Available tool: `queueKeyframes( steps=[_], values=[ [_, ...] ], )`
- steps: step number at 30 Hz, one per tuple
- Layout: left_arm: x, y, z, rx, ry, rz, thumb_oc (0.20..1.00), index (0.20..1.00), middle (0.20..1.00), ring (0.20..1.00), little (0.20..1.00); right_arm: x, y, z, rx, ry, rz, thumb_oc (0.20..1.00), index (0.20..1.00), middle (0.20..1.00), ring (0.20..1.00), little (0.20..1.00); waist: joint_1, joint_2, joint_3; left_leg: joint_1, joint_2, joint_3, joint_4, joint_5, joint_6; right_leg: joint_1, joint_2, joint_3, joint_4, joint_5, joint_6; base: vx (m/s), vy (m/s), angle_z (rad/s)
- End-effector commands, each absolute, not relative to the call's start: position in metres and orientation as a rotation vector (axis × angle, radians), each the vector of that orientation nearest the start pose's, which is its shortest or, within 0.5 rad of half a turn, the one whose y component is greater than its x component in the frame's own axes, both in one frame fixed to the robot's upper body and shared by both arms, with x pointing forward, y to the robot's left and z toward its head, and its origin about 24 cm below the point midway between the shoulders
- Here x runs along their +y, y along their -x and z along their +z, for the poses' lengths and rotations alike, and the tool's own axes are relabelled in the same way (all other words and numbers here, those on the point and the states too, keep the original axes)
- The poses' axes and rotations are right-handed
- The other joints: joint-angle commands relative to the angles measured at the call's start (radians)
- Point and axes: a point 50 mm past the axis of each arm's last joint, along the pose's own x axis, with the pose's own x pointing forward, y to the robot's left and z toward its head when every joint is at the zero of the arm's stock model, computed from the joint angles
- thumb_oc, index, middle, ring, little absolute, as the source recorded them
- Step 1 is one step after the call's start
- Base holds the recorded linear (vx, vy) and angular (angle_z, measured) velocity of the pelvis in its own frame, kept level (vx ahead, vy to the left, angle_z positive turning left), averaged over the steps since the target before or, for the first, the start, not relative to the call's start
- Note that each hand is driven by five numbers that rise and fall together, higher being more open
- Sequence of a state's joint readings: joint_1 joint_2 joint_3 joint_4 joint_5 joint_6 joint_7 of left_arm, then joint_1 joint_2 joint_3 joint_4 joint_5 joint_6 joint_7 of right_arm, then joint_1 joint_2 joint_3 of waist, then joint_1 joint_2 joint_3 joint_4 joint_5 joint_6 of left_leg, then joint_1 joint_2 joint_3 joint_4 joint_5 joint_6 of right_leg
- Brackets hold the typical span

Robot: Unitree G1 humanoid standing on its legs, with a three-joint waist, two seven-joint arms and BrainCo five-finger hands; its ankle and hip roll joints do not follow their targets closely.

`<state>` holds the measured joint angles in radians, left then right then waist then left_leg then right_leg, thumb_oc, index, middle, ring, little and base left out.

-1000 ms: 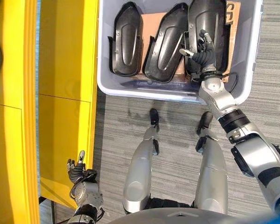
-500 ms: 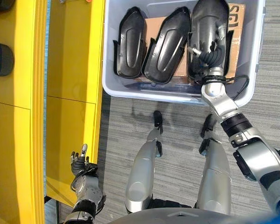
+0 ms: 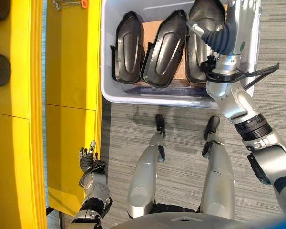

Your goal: Move parts from the plastic box to the shelf.

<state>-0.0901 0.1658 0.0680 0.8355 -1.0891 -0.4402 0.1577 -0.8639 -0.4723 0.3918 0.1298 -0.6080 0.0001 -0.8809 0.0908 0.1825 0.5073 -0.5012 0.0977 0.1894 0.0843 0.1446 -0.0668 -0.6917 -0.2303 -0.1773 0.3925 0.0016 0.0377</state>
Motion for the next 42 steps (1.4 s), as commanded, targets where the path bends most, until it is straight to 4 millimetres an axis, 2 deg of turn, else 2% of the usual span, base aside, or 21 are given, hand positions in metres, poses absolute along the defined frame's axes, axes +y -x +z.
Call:
queueKeyframes(
  steps=[1, 3, 8, 10, 11, 12, 14, 15, 17, 18, 21, 22, 24, 27, 31, 35, 39, 42],
  values=[
    [0.272, -0.183, -0.087, 0.245, 0.709, 0.902, 1.000, 1.000, 1.000, 1.000, 1.000, -0.126, -0.320, 0.275, -1.151, 0.688, -0.660, 1.000, 1.000, 1.000, 1.000, 1.000, -0.006, -0.009, 0.013, -0.045, -0.087, 0.014, 0.034, -0.048, 0.028, 0.060, 0.084, -0.005, -0.017, -0.078, -0.001, 0.00, 0.000, 0.00],
    [0.271, -0.185, -0.085, 0.248, 0.710, 0.919, 1.000, 1.000, 1.000, 1.000, 1.000, -0.136, -0.333, 0.257, -0.979, 0.630, -0.646, 1.000, 1.000, 1.000, 1.000, 1.000, -0.006, -0.011, 0.013, -0.052, -0.089, 0.011, 0.037, -0.051, 0.029, 0.054, 0.083, -0.007, -0.016, -0.078, -0.003, 0.00, 0.000, 0.00],
    [0.275, -0.189, -0.078, 0.213, 0.641, 0.969, 1.000, 1.000, 1.000, 1.000, 1.000, -0.142, -0.343, 0.241, -0.864, 0.558, -0.669, 1.000, 1.000, 1.000, 1.000, 1.000, -0.002, -0.014, 0.013, -0.068, -0.087, 0.009, 0.043, -0.051, 0.030, 0.042, 0.086, -0.008, -0.012, -0.078, -0.006, 0.00, -0.010, 0.00],
    [0.285, -0.193, -0.057, 0.093, 0.485, 1.111, 1.000, 1.000, 1.000, 1.000, 1.000, -0.147, -0.348, 0.235, -0.831, 0.554, -0.700, 1.000, 1.000, 1.000, 1.000, 1.000, 0.003, -0.018, 0.013, -0.084, -0.086, 0.004, 0.047, -0.050, 0.030, 0.031, 0.090, -0.009, -0.005, -0.078, -0.009, -0.01, -0.063, 0.00],
    [0.292, -0.194, -0.042, -0.013, 0.436, 1.199, 1.000, 1.000, 1.000, 1.000, 1.000, -0.149, -0.350, 0.233, -0.804, 0.557, -0.706, 1.000, 1.000, 1.000, 1.000, 1.000, 0.007, -0.018, 0.013, -0.088, -0.086, 0.001, 0.048, -0.049, 0.029, 0.028, 0.092, -0.009, -0.002, -0.079, -0.009, -0.01, -0.047, 0.04],
    [0.294, -0.197, -0.033, -0.065, 0.429, 1.213, 1.000, 1.000, 1.000, 1.000, 1.000, -0.150, -0.351, 0.231, -0.792, 0.561, -0.706, 1.000, 1.000, 1.000, 1.000, 1.000, 0.008, -0.016, 0.013, -0.089, -0.086, 0.000, 0.047, -0.047, 0.028, 0.027, 0.092, -0.009, -0.002, -0.079, -0.008, -0.01, -0.032, 0.04],
    [0.297, -0.208, -0.004, -0.232, 0.337, 1.177, 1.000, 1.000, 1.000, 1.000, 1.000, -0.151, -0.354, 0.227, -0.761, 0.566, -0.697, 1.000, 1.000, 1.000, 1.000, 1.000, 0.013, -0.010, 0.013, -0.090, -0.087, 0.000, 0.042, -0.044, 0.027, 0.024, 0.091, -0.011, -0.001, -0.079, -0.009, 0.00, 0.000, 0.00],
    [0.296, -0.211, 0.001, -0.251, 0.327, 1.170, 1.000, 1.000, 1.000, 1.000, 1.000, -0.150, -0.354, 0.226, -0.758, 0.566, -0.696, 1.000, 1.000, 1.000, 1.000, 1.000, 0.013, -0.009, 0.013, -0.089, -0.088, -0.001, 0.042, -0.044, 0.027, 0.024, 0.090, -0.011, -0.001, -0.080, -0.010, 0.00, 0.000, 0.00],
    [0.290, -0.229, 0.036, -0.408, 0.307, 1.103, 1.000, 1.000, 1.000, 1.000, 1.000, -0.151, -0.355, 0.220, -0.738, 0.568, -0.692, 1.000, 1.000, 1.000, 1.000, 1.000, 0.013, -0.004, 0.013, -0.089, -0.090, -0.002, 0.044, -0.044, 0.028, 0.023, 0.088, -0.011, 0.002, -0.083, -0.015, 0.00, 0.018, 0.00],
    [0.289, -0.244, 0.074, -0.542, 0.335, 1.047, 1.000, 1.000, 1.000, 1.000, 1.000, -0.152, -0.355, 0.220, -0.749, 0.604, -0.679, 1.000, 1.000, 1.000, 1.000, 1.000, 0.008, 0.001, 0.013, -0.094, -0.092, -0.002, 0.051, -0.044, 0.027, 0.017, 0.085, -0.010, 0.007, -0.085, -0.020, 0.00, 0.039, 0.02],
    [0.291, -0.252, 0.099, -0.631, 0.399, 1.031, 1.000, 1.000, 1.000, 1.000, 1.000, -0.150, -0.354, 0.219, -0.737, 0.608, -0.646, 1.000, 1.000, 1.000, 1.000, 1.000, 0.000, -0.001, 0.013, -0.098, -0.093, -0.001, 0.058, -0.045, 0.028, 0.014, 0.085, -0.010, 0.011, -0.085, -0.023, 0.00, 0.012, 0.01],
    [0.293, -0.253, 0.113, -0.709, 0.418, 1.026, 1.000, 1.000, 1.000, 1.000, 1.000, -0.147, -0.354, 0.216, -0.720, 0.616, -0.614, 1.000, 1.000, 1.000, 1.000, 1.000, -0.006, -0.005, 0.013, -0.103, -0.090, 0.001, 0.063, -0.046, 0.027, 0.010, 0.085, -0.009, 0.016, -0.085, -0.024, 0.00, 0.000, 0.00],
    [0.292, -0.256, 0.128, -0.791, 0.415, 1.003, 1.000, 1.000, 1.000, 1.000, 1.000, -0.144, -0.355, 0.212, -0.699, 0.619, -0.586, 1.000, 1.000, 1.000, 1.000, 1.000, -0.010, -0.010, 0.013, -0.110, -0.087, 0.003, 0.068, -0.048, 0.028, 0.004, 0.085, -0.008, 0.019, -0.086, -0.026, 0.00, 0.000, 0.00],
    [0.285, -0.259, 0.153, -0.921, 0.345, 0.925, 1.000, 1.000, 1.000, 1.000, 1.000, -0.139, -0.358, 0.208, -0.661, 0.623, -0.568, 1.000, 1.000, 1.000, 1.000, 1.000, -0.015, -0.018, 0.013, -0.115, -0.081, 0.005, 0.072, -0.050, 0.029, 0.001, 0.088, -0.005, 0.020, -0.085, -0.030, 0.00, 0.000, 0.00],
    [0.260, -0.269, 0.197, -1.085, 0.283, 0.692, 1.000, 1.000, 1.000, 1.000, 1.000, -0.140, -0.362, 0.196, -0.564, 0.528, -0.560, 1.000, 1.000, 1.000, 1.000, 1.000, -0.024, -0.034, 0.013, -0.129, -0.074, 0.005, 0.086, -0.054, 0.031, -0.006, 0.094, 0.000, 0.027, -0.080, -0.035, 0.00, 0.000, 0.00],
    [0.237, -0.278, 0.224, -1.140, 0.245, 0.583, 1.000, 1.000, 1.000, 1.000, 1.000, -0.145, -0.365, 0.193, -0.535, 0.471, -0.580, 1.000, 1.000, 1.000, 1.000, 1.000, -0.041, -0.045, 0.013, -0.136, -0.072, 0.005, 0.096, -0.059, 0.033, -0.010, 0.102, 0.006, 0.030, -0.074, -0.031, 0.00, 0.000, 0.00],
    [0.219, -0.285, 0.239, -1.172, 0.204, 0.554, 1.000, 1.000, 1.000, 1.000, 1.000, -0.142, -0.368, 0.191, -0.490, 0.408, -0.544, 1.000, 1.000, 1.000, 1.000, 1.000, -0.054, -0.055, 0.013, -0.145, -0.068, 0.010, 0.103, -0.061, 0.032, -0.018, 0.107, 0.011, 0.031, -0.068, -0.029, 0.00, 0.003, -0.04],
    [0.203, -0.290, 0.251, -1.203, 0.181, 0.555, 1.000, 1.000, 1.000, 1.000, 1.000, -0.141, -0.371, 0.182, -0.420, 0.302, -0.520, 1.000, 1.000, 1.000, 1.000, 1.000, -0.068, -0.065, 0.013, -0.154, -0.064, 0.013, 0.108, -0.064, 0.030, -0.025, 0.113, 0.018, 0.029, -0.064, -0.028, 0.00, 0.002, -0.06]
  ],
)
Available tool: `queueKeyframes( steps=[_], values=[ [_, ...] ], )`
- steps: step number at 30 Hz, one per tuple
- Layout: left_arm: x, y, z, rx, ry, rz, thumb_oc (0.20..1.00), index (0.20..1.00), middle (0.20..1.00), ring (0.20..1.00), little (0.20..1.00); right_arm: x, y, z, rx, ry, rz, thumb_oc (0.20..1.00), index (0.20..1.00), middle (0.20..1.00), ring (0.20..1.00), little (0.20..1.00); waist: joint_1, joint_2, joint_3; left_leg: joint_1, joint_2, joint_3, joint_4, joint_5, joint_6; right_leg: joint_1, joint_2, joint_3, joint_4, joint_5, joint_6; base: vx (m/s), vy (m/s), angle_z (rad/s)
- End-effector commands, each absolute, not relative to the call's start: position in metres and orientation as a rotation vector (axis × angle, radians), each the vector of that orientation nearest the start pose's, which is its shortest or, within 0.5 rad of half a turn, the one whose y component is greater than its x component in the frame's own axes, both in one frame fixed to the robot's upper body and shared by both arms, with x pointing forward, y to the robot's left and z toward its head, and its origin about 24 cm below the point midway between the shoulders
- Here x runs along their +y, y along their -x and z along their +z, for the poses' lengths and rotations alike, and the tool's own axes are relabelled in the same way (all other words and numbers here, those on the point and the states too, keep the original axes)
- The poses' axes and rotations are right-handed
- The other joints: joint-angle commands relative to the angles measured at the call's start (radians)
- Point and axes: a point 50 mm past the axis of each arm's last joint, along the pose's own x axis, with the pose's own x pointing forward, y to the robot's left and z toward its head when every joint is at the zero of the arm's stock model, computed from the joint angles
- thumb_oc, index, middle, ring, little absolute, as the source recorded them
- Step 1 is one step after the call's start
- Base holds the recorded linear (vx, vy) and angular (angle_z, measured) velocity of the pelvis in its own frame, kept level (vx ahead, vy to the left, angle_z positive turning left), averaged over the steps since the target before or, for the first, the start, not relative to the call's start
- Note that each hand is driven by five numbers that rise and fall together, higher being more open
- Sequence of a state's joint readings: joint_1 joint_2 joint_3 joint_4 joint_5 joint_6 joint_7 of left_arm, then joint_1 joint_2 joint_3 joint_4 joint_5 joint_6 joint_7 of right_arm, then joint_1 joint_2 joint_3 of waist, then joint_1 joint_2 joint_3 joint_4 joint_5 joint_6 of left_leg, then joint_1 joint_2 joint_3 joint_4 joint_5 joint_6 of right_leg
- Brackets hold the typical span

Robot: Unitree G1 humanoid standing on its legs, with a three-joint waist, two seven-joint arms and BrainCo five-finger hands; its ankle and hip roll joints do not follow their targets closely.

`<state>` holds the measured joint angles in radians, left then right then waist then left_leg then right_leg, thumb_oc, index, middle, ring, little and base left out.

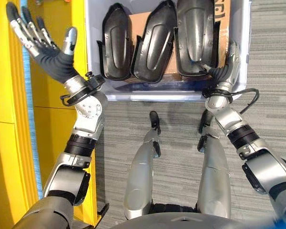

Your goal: Move parts from the plastic box to the shelf.

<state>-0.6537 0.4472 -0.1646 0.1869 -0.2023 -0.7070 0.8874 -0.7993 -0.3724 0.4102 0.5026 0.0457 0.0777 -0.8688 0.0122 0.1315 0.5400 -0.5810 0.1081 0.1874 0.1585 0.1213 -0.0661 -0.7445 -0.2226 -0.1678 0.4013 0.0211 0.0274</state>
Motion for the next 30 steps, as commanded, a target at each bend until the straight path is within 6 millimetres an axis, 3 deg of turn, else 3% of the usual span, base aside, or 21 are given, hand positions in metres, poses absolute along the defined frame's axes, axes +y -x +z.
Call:
queueKeyframes(
  steps=[1, 8, 14, 18, 26, 30],
  values=[
    [0.199, -0.291, 0.254, -1.212, 0.184, 0.557, 1.000, 1.000, 1.000, 1.000, 1.000, -0.141, -0.372, 0.180, -0.408, 0.283, -0.511, 1.000, 1.000, 1.000, 1.000, 1.000, 0.007, -0.016, -0.020, -0.076, -0.073, 0.016, 0.034, -0.040, 0.029, 0.025, 0.106, 0.010, 0.020, -0.082, -0.018, 0.00, 0.000, 0.00],
    [0.184, -0.298, 0.268, -1.231, 0.186, 0.563, 1.000, 1.000, 1.000, 1.000, 1.000, -0.144, -0.373, 0.182, -0.442, 0.252, -0.539, 1.000, 1.000, 1.000, 1.000, 1.000, -0.006, -0.024, -0.020, -0.086, -0.072, 0.020, 0.032, -0.037, 0.025, 0.017, 0.110, 0.015, 0.014, -0.074, -0.014, 0.00, 0.000, 0.00],
    [0.178, -0.301, 0.271, -1.237, 0.200, 0.565, 1.000, 1.000, 1.000, 1.000, 1.000, -0.141, -0.380, 0.178, -0.366, 0.339, -0.498, 1.000, 1.000, 1.000, 1.000, 1.000, -0.005, -0.027, -0.020, -0.094, -0.074, 0.019, 0.030, -0.036, 0.024, 0.009, 0.110, 0.011, 0.013, -0.072, -0.011, 0.00, 0.000, 0.00],
    [0.177, -0.303, 0.270, -1.223, 0.218, 0.537, 1.000, 1.000, 1.000, 1.000, 1.000, -0.149, -0.386, 0.176, -0.338, 0.576, -0.565, 1.000, 1.000, 1.000, 1.000, 1.000, 0.008, -0.028, -0.020, -0.105, -0.075, 0.011, 0.038, -0.036, 0.023, 0.007, 0.103, 0.000, 0.012, -0.069, -0.006, 0.00, 0.000, 0.00],
    [0.178, -0.306, 0.267, -1.206, 0.234, 0.500, 1.000, 1.000, 1.000, 1.000, 1.000, -0.162, -0.394, 0.210, -0.451, 1.147, -0.701, 1.000, 1.000, 1.000, 1.000, 1.000, 0.034, -0.033, -0.020, -0.118, -0.081, -0.004, 0.040, -0.031, 0.027, 0.004, 0.098, -0.012, 0.018, -0.064, 0.002, 0.00, 0.002, 0.04],
    [0.179, -0.309, 0.265, -1.190, 0.248, 0.482, 1.000, 1.000, 1.000, 1.000, 1.000, -0.168, -0.399, 0.218, -0.410, 1.238, -0.739, 1.000, 1.000, 1.000, 1.000, 1.000, 0.051, -0.039, -0.020, -0.127, -0.084, -0.011, 0.038, -0.028, 0.030, 0.003, 0.094, -0.021, 0.017, -0.061, 0.007, 0.00, 0.016, 0.09]
  ],
)
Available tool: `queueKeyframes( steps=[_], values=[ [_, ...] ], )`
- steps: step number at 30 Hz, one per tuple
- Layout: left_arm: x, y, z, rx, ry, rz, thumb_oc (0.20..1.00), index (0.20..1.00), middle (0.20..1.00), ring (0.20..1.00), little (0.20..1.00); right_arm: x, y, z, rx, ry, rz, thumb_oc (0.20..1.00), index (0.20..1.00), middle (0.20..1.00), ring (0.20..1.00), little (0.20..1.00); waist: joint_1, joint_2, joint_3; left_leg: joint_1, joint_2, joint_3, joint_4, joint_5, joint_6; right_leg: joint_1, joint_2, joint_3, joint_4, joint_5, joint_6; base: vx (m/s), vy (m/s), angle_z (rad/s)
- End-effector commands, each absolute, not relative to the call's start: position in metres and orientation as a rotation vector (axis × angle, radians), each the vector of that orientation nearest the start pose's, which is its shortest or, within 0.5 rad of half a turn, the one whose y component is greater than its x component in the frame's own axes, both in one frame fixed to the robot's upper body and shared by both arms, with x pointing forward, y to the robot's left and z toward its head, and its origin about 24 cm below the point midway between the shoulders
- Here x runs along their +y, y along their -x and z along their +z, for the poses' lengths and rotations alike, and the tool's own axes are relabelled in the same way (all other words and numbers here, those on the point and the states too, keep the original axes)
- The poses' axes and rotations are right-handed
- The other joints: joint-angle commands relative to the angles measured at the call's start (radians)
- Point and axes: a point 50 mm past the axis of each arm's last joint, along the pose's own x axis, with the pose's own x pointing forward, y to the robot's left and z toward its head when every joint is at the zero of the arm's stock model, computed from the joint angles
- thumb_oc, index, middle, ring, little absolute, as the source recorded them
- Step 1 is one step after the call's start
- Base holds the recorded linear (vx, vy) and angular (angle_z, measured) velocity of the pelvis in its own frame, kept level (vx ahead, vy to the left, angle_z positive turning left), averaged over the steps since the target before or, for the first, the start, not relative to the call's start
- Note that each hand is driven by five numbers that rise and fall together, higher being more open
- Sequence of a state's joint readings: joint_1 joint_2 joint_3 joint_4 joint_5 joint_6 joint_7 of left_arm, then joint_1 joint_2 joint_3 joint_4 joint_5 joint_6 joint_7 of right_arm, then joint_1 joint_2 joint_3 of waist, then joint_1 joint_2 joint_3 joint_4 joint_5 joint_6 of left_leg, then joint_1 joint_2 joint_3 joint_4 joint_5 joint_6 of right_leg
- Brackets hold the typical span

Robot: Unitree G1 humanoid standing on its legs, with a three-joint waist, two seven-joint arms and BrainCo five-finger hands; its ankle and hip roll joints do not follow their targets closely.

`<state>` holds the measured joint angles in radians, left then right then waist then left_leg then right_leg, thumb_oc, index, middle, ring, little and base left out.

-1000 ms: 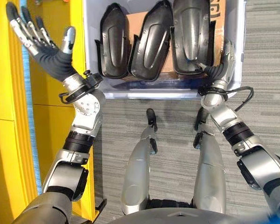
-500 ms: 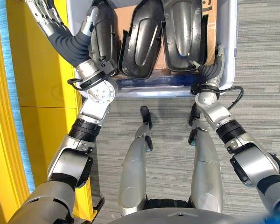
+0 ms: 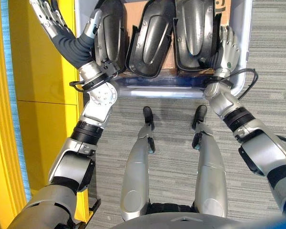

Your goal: Move parts from the plastic box to the shelf.

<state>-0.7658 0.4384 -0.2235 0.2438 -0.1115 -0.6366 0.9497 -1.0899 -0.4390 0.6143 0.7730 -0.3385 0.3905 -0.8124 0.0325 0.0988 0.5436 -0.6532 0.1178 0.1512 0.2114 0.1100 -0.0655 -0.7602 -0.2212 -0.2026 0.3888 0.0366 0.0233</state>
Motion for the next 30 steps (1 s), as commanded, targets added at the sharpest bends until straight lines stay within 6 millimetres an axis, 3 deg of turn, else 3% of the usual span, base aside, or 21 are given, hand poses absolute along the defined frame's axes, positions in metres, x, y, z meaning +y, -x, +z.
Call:
queueKeyframes(
  steps=[1, 3, 4, 5, 6, 8, 13, 23, 30],
  values=[
    [0.178, -0.309, 0.264, -1.191, 0.242, 0.473, 1.000, 1.000, 1.000, 1.000, 1.000, -0.170, -0.400, 0.216, -0.360, 1.203, -0.740, 0.937, 0.937, 0.937, 0.937, 0.937, 0.034, -0.009, -0.024, -0.059, -0.095, 0.023, -0.016, -0.015, 0.031, 0.016, 0.094, 0.014, 0.029, -0.075, 0.012, 0.00, 0.000, 0.00],
    [0.177, -0.309, 0.263, -1.192, 0.238, 0.469, 1.000, 1.000, 1.000, 1.000, 1.000, -0.173, -0.401, 0.211, -0.312, 1.134, -0.741, 0.884, 0.884, 0.884, 0.884, 0.884, 0.036, -0.011, -0.024, -0.064, -0.095, 0.021, -0.015, -0.016, 0.032, 0.013, 0.095, 0.013, 0.032, -0.076, 0.012, 0.01, 0.016, 0.06],
    [0.177, -0.309, 0.263, -1.191, 0.238, 0.468, 1.000, 1.000, 1.000, 1.000, 1.000, -0.173, -0.401, 0.208, -0.286, 1.096, -0.738, 0.821, 0.821, 0.821, 0.821, 0.821, 0.037, -0.013, -0.024, -0.066, -0.096, 0.020, -0.014, -0.016, 0.032, 0.012, 0.096, 0.014, 0.033, -0.077, 0.012, 0.01, 0.018, 0.11],
    [0.176, -0.309, 0.261, -1.190, 0.237, 0.467, 1.000, 1.000, 1.000, 1.000, 1.000, -0.175, -0.402, 0.203, -0.249, 1.056, -0.727, 0.410, 0.410, 0.410, 0.410, 0.410, 0.038, -0.015, -0.024, -0.070, -0.096, 0.019, -0.013, -0.018, 0.034, 0.010, 0.097, 0.013, 0.034, -0.076, 0.012, 0.01, 0.019, 0.09],
    [0.176, -0.309, 0.261, -1.190, 0.237, 0.467, 1.000, 1.000, 1.000, 1.000, 1.000, -0.176, -0.403, 0.200, -0.217, 1.025, -0.715, 0.200, 0.200, 0.200, 0.200, 0.200, 0.039, -0.017, -0.024, -0.073, -0.096, 0.018, -0.011, -0.019, 0.034, 0.008, 0.097, 0.013, 0.035, -0.076, 0.013, 0.01, 0.015, 0.06],
    [0.174, -0.309, 0.259, -1.188, 0.231, 0.465, 1.000, 1.000, 1.000, 1.000, 1.000, -0.177, -0.404, 0.183, -0.098, 0.853, -0.680, 0.200, 0.200, 0.200, 0.200, 0.200, 0.042, -0.021, -0.024, -0.079, -0.096, 0.018, -0.009, -0.021, 0.035, 0.004, 0.099, 0.011, 0.037, -0.078, 0.012, 0.02, 0.015, 0.04],
    [0.173, -0.310, 0.259, -1.184, 0.237, 0.467, 1.000, 1.000, 1.000, 1.000, 1.000, -0.182, -0.404, 0.166, 0.004, 0.687, -0.656, 0.200, 0.200, 0.200, 0.200, 0.200, 0.043, -0.022, -0.024, -0.089, -0.096, 0.019, -0.001, -0.029, 0.037, -0.004, 0.100, 0.011, 0.044, -0.082, 0.011, 0.00, 0.000, 0.00],
    [0.171, -0.315, 0.265, -1.162, 0.254, 0.467, 1.000, 1.000, 1.000, 1.000, 1.000, -0.188, -0.408, 0.164, 0.055, 0.662, -0.601, 0.200, 0.200, 0.200, 0.200, 0.200, 0.038, -0.015, -0.024, -0.100, -0.093, 0.030, 0.014, -0.031, 0.032, -0.018, 0.096, 0.011, 0.054, -0.084, 0.010, 0.00, 0.001, 0.00],
    [0.171, -0.315, 0.266, -1.154, 0.255, 0.456, 1.000, 1.000, 1.000, 1.000, 1.000, -0.187, -0.407, 0.168, -0.018, 0.658, -0.618, 0.200, 0.200, 0.200, 0.200, 0.200, 0.034, -0.011, -0.024, -0.073, -0.093, 0.033, 0.002, -0.030, 0.033, 0.003, 0.099, 0.018, 0.048, -0.084, 0.010, 0.00, 0.000, 0.00]
  ],
)
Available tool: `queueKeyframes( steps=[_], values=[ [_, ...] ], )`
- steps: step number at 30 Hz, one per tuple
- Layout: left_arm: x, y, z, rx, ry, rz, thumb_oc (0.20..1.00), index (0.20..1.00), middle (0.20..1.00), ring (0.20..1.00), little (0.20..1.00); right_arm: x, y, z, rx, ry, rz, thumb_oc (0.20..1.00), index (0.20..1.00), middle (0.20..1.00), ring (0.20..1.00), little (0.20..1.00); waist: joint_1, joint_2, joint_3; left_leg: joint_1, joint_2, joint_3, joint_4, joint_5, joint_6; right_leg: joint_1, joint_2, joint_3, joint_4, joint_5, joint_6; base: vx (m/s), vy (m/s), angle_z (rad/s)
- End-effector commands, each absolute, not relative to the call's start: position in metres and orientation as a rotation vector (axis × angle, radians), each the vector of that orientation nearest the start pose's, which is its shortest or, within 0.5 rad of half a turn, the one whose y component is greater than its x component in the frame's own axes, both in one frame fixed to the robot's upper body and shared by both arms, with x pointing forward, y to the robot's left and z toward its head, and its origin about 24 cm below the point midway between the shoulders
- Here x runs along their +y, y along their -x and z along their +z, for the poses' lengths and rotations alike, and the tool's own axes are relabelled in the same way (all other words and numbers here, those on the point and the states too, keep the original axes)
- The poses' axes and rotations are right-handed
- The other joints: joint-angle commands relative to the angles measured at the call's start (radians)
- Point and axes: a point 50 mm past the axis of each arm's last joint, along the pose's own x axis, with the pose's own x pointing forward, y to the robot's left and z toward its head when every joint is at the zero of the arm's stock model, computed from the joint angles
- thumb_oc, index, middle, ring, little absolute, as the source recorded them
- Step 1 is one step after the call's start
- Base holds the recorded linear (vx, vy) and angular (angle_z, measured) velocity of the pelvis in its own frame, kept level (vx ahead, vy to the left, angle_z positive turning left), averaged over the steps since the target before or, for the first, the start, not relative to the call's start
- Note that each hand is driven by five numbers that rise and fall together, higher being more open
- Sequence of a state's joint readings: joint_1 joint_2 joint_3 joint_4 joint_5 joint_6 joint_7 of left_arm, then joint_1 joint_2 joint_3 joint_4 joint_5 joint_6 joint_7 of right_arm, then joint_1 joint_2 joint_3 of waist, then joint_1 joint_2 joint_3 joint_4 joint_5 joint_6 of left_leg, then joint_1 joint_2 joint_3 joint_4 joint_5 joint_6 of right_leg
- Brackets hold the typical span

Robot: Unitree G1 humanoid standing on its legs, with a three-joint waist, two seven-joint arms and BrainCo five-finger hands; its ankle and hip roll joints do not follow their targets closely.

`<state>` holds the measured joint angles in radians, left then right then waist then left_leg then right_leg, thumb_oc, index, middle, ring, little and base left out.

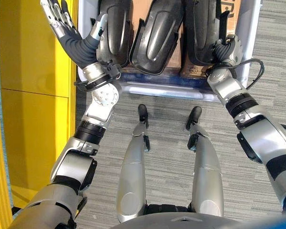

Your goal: Move parts from the plastic box to the shelf.

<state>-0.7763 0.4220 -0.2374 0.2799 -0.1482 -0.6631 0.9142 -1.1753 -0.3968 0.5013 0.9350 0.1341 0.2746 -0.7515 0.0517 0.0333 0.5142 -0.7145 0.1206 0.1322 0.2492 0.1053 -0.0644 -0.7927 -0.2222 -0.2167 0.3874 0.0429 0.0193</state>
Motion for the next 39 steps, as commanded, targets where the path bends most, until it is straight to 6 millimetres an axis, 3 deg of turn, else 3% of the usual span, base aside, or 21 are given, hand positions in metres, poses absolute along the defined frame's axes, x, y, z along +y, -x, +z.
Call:
queueKeyframes(
  steps=[1, 7, 10, 15, 20, 24, 28, 34, 36, 39],
  values=[
    [0.171, -0.315, 0.265, -1.153, 0.254, 0.458, 1.000, 1.000, 1.000, 1.000, 1.000, -0.187, -0.407, 0.170, -0.046, 0.642, -0.619, 0.200, 0.200, 0.200, 0.200, 0.200, 0.014, 0.055, 0.006, -0.004, -0.096, 0.052, -0.039, -0.026, 0.033, 0.042, 0.100, 0.034, 0.046, -0.090, 0.014, 0.00, 0.000, 0.00],
    [0.176, -0.314, 0.262, -1.142, 0.260, 0.467, 1.000, 1.000, 1.000, 1.000, 1.000, -0.175, -0.405, 0.195, -0.280, 0.493, -0.620, 0.200, 0.200, 0.200, 0.200, 0.200, 0.011, 0.056, 0.006, 0.059, -0.093, 0.053, -0.056, -0.030, 0.032, 0.101, 0.098, 0.035, 0.020, -0.090, 0.013, 0.00, -0.005, -0.01],
    [0.183, -0.311, 0.256, -1.124, 0.266, 0.495, 1.000, 1.000, 1.000, 1.000, 1.000, -0.158, -0.392, 0.223, -0.547, 0.390, -0.591, 0.200, 0.200, 0.200, 0.200, 0.200, 0.000, 0.047, 0.006, 0.167, -0.083, 0.059, -0.086, -0.035, 0.027, 0.200, 0.093, 0.028, -0.029, -0.090, 0.015, -0.01, -0.009, -0.10],
    [0.191, -0.304, 0.243, -1.101, 0.261, 0.533, 1.000, 1.000, 1.000, 1.000, 1.000, -0.152, -0.370, 0.232, -0.694, 0.301, -0.550, 0.200, 0.200, 0.200, 0.200, 0.200, -0.019, 0.034, 0.006, 0.267, -0.063, 0.075, -0.117, -0.022, 0.031, 0.293, 0.090, 0.023, -0.085, -0.068, 0.012, -0.03, 0.019, -0.13],
    [0.199, -0.291, 0.225, -1.066, 0.241, 0.588, 1.000, 1.000, 1.000, 1.000, 1.000, -0.145, -0.341, 0.220, -0.769, 0.262, -0.470, 0.200, 0.200, 0.200, 0.200, 0.200, -0.046, 0.016, -0.001, 0.422, -0.043, 0.081, -0.172, -0.028, 0.029, 0.446, 0.086, 0.025, -0.149, -0.070, 0.020, 0.05, 0.045, -0.16],
    [0.207, -0.278, 0.202, -1.003, 0.210, 0.594, 1.000, 1.000, 1.000, 1.000, 1.000, -0.142, -0.322, 0.197, -0.739, 0.253, -0.344, 0.200, 0.200, 0.200, 0.200, 0.200, -0.055, 0.008, -0.074, 0.514, -0.033, 0.084, -0.220, -0.027, 0.026, 0.553, 0.082, 0.020, -0.218, -0.065, 0.026, 0.13, 0.095, -0.12],
    [0.207, -0.273, 0.191, -0.960, 0.199, 0.557, 1.000, 1.000, 1.000, 1.000, 1.000, -0.143, -0.314, 0.188, -0.710, 0.244, -0.262, 0.200, 0.200, 0.200, 0.200, 0.200, -0.055, 0.004, -0.106, 0.548, -0.033, 0.087, -0.233, -0.030, 0.026, 0.600, 0.075, 0.012, -0.252, -0.057, 0.029, 0.06, 0.082, -0.07],
    [0.199, -0.269, 0.159, -0.765, 0.115, 0.442, 1.000, 1.000, 1.000, 1.000, 1.000, -0.121, -0.297, 0.161, -0.572, 0.219, 0.012, 0.200, 0.200, 0.200, 0.200, 0.200, -0.048, -0.011, -0.188, 0.656, -0.061, 0.109, -0.261, -0.051, 0.043, 0.731, 0.041, -0.013, -0.347, -0.012, 0.065, 0.07, 0.159, 0.02],
    [0.186, -0.251, 0.141, -0.749, 0.058, 0.292, 1.000, 1.000, 1.000, 1.000, 1.000, -0.116, -0.284, 0.146, -0.526, 0.191, 0.051, 0.200, 0.200, 0.200, 0.200, 0.200, -0.016, -0.026, -0.210, 0.678, -0.079, 0.111, -0.273, -0.066, 0.059, 0.755, 0.021, -0.027, -0.372, 0.021, 0.089, -0.04, 0.123, 0.06],
    [0.192, -0.229, 0.132, -0.732, 0.039, 0.179, 1.000, 1.000, 1.000, 1.000, 1.000, -0.127, -0.270, 0.131, -0.493, 0.166, 0.053, 0.200, 0.200, 0.200, 0.200, 0.200, 0.004, -0.027, -0.218, 0.718, -0.101, 0.085, -0.302, -0.080, 0.086, 0.782, 0.006, -0.030, -0.361, 0.029, 0.113, -0.02, 0.096, 0.29]
  ],
)
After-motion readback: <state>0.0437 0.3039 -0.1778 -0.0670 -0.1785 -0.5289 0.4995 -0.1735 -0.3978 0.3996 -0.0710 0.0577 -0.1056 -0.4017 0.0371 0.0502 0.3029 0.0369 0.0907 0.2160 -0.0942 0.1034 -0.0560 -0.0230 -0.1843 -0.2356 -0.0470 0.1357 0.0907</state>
